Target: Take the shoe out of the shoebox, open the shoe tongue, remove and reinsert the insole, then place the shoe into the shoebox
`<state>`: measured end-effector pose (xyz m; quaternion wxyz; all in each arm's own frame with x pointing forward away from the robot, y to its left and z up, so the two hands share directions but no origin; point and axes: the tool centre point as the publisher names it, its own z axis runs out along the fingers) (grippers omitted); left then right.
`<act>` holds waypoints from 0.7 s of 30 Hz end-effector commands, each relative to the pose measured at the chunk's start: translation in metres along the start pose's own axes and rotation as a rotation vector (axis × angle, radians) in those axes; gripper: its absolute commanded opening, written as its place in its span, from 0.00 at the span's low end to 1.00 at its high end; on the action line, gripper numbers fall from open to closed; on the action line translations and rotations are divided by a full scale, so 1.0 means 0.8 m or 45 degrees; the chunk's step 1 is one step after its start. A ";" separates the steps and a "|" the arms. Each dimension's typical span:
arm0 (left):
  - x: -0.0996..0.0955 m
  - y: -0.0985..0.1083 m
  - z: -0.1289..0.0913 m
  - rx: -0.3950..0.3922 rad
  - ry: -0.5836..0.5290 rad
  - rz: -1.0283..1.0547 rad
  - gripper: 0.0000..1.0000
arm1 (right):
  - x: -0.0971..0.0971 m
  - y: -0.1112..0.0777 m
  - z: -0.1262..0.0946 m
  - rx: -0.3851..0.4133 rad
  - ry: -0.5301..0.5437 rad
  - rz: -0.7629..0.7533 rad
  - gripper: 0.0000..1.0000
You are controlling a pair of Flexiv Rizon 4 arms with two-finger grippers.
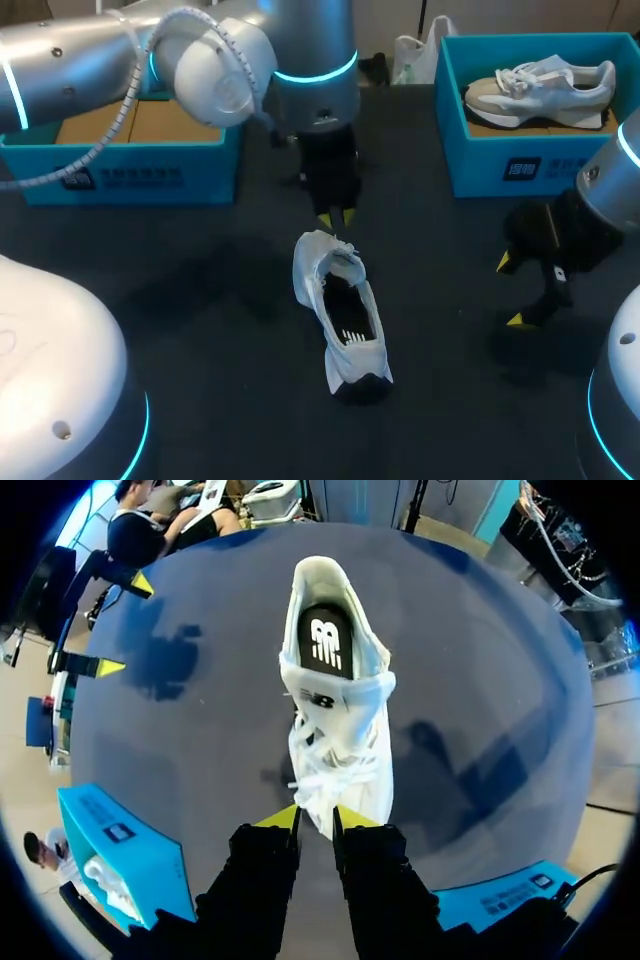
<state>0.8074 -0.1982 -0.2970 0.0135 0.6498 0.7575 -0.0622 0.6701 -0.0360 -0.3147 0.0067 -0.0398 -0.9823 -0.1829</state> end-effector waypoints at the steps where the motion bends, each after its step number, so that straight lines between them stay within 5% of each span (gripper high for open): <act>1: -0.005 -0.012 0.009 0.030 0.019 0.035 0.23 | 0.001 0.000 0.001 0.002 -0.003 0.000 1.00; 21: 0.032 -0.089 0.034 0.145 0.076 0.105 0.25 | 0.001 0.000 0.001 0.002 -0.003 0.000 1.00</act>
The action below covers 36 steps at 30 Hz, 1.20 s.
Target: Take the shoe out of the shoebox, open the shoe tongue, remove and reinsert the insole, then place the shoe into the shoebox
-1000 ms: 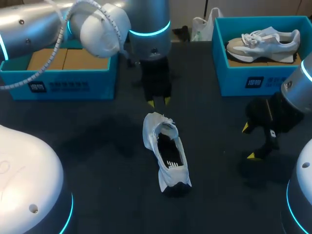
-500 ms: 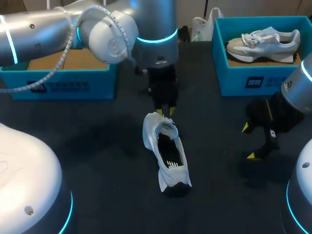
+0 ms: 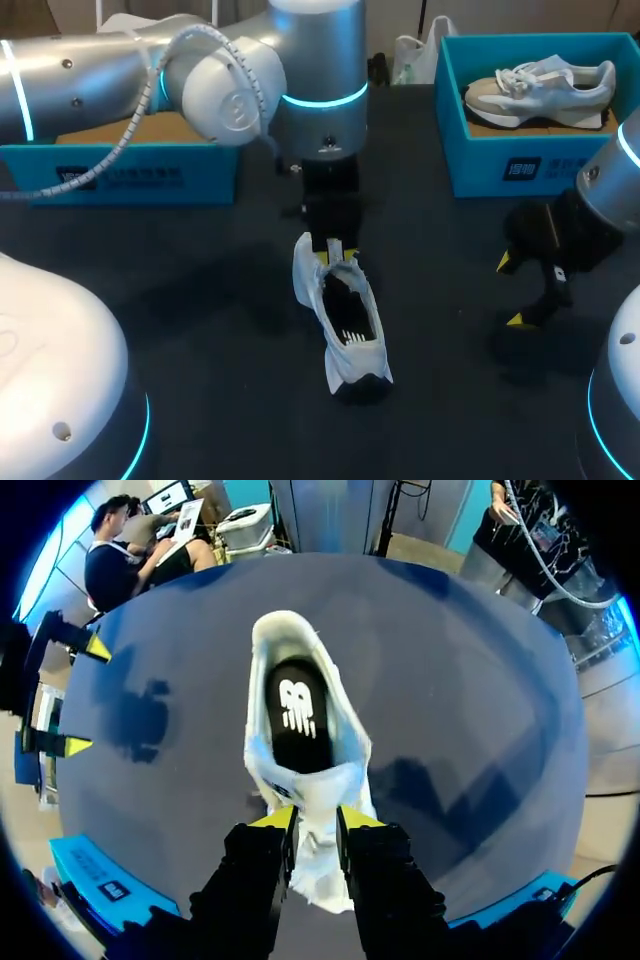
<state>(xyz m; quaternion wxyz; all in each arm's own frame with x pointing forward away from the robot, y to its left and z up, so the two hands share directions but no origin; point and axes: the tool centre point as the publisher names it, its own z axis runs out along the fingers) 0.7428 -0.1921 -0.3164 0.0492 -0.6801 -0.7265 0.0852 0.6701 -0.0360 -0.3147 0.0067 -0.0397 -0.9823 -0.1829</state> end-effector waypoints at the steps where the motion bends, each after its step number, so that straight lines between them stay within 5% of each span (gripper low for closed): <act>1: 0.009 -0.015 0.009 -0.009 -0.010 0.007 0.25 | 0.001 0.000 0.001 0.002 -0.004 0.000 1.00; 10: 0.001 -0.023 -0.005 -0.070 -0.068 0.021 0.25 | 0.001 0.000 0.001 0.002 -0.004 0.000 1.00; 14: -0.009 -0.020 0.008 -0.060 -0.085 0.005 0.24 | 0.001 0.000 0.001 0.002 -0.004 0.000 1.00; 23: 0.010 -0.044 0.042 -0.031 -0.072 0.002 0.21 | 0.001 0.000 0.001 0.002 -0.004 0.000 1.00; 32: 0.013 -0.064 0.009 -0.083 -0.124 0.054 0.23 | 0.001 0.000 0.001 0.002 -0.004 0.000 1.00; 36: 0.000 -0.058 0.019 -0.065 -0.118 0.044 0.23 | 0.001 0.000 0.001 0.002 -0.004 0.000 1.00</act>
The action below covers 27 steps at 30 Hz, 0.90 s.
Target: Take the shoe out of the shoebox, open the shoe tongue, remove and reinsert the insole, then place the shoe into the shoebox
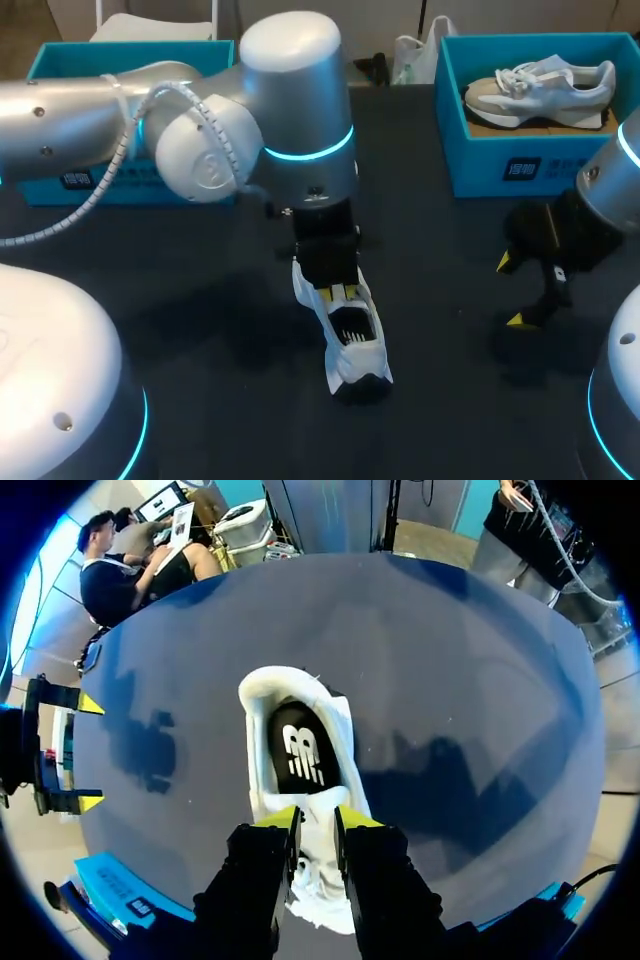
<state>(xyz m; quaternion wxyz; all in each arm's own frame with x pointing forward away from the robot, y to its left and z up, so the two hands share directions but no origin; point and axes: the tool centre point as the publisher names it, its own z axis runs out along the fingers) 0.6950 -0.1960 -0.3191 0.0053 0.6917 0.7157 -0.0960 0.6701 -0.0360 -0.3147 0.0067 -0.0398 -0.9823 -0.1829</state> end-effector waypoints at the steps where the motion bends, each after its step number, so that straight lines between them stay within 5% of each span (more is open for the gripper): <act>1: -0.003 0.003 0.011 0.018 0.003 -0.016 0.22 | 0.001 0.000 0.001 0.002 -0.004 0.000 1.00; 8: -0.003 0.000 0.045 0.036 0.050 -0.052 0.22 | 0.001 0.000 0.001 0.002 -0.004 0.000 1.00; 18: 0.007 -0.036 -0.034 -0.049 -0.018 -0.164 0.27 | 0.001 0.000 0.001 0.002 -0.004 0.000 1.00; 22: 0.003 -0.047 -0.055 -0.028 0.010 -0.400 0.45 | 0.001 0.000 0.001 0.002 -0.004 0.000 1.00; 24: 0.002 -0.051 -0.062 -0.037 0.009 -0.510 0.78 | 0.001 0.000 0.001 0.002 -0.004 0.000 1.00; 25: 0.001 -0.053 -0.066 -0.039 0.004 -0.565 0.81 | 0.001 0.000 0.001 0.002 -0.004 0.000 1.00; 26: 0.000 -0.054 -0.072 -0.040 -0.015 -0.624 1.00 | 0.001 0.000 0.001 0.002 -0.004 0.000 1.00; 27: 0.000 -0.056 -0.079 -0.036 -0.029 -0.663 1.00 | 0.001 0.000 0.001 0.002 -0.004 0.000 1.00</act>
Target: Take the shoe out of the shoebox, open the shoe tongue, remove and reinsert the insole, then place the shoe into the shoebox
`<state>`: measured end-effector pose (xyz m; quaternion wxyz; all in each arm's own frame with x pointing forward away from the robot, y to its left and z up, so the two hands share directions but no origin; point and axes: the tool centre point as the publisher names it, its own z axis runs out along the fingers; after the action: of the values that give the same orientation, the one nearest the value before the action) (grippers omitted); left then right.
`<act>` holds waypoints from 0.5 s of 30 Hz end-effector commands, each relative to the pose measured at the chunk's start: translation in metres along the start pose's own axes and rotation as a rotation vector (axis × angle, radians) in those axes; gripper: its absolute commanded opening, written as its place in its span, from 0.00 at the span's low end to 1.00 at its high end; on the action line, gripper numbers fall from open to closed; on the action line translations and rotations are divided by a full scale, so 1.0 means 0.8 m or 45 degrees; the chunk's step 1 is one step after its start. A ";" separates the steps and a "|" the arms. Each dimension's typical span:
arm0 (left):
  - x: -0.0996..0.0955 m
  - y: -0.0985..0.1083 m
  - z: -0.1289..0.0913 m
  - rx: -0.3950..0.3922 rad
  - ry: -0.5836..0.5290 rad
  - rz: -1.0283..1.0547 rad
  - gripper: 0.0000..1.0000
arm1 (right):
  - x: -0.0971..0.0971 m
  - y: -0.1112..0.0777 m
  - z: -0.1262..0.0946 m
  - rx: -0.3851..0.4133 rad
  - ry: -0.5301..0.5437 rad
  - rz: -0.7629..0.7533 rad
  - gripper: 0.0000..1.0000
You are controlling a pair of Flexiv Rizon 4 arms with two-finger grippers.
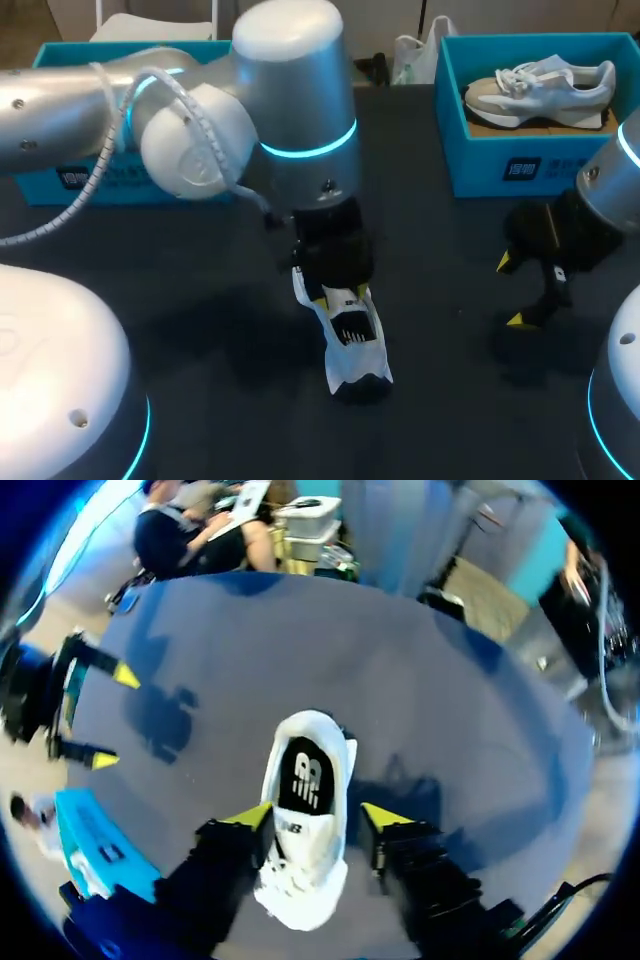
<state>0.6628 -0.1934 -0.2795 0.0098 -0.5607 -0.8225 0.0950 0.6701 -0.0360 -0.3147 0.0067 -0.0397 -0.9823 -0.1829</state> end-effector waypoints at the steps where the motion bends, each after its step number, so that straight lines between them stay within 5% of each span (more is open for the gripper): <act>1: 0.007 -0.012 -0.044 -0.064 -0.051 -0.232 1.00 | 0.001 0.000 0.001 0.002 -0.004 0.000 1.00; 15: 0.011 -0.015 -0.043 -0.058 -0.052 -0.302 1.00 | 0.001 0.000 0.001 0.002 -0.004 0.000 1.00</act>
<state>0.6562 -0.1890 -0.2431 -0.0103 -0.4808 -0.8729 0.0826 0.6701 -0.0360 -0.3147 0.0067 -0.0398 -0.9823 -0.1829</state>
